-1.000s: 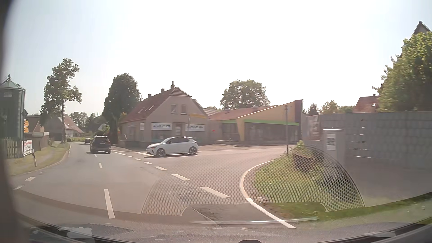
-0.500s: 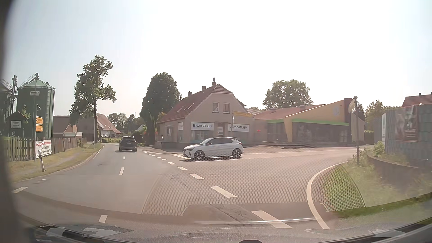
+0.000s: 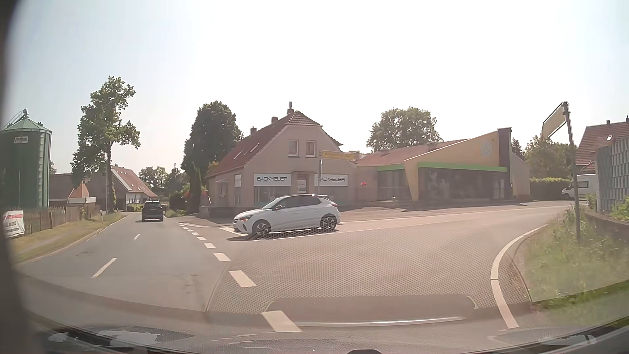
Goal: Follow the waypoints while adhering to traffic rules and regulations
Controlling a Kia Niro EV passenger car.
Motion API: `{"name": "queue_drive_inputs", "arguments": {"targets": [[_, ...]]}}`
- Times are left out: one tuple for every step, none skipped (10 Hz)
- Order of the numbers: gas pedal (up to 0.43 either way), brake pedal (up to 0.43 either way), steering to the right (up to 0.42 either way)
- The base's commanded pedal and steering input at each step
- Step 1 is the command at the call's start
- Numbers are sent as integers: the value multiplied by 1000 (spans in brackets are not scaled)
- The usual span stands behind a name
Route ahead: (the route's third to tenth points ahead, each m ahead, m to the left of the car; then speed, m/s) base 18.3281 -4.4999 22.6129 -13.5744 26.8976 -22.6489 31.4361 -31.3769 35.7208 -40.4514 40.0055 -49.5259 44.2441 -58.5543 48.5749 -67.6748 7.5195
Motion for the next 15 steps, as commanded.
{"name": "queue_drive_inputs", "arguments": {"targets": [[248, 0, 115], [248, 0, 146], [209, 0, 189], [209, 0, 216], [209, 0, 239], [209, 0, 245], [209, 0, 245], [209, 0, 237], [220, 0, 234], [220, 0, 236], [220, 0, 242], [228, 0, 248], [228, 0, 248], [240, 0, 248], [260, 0, 249]]}}
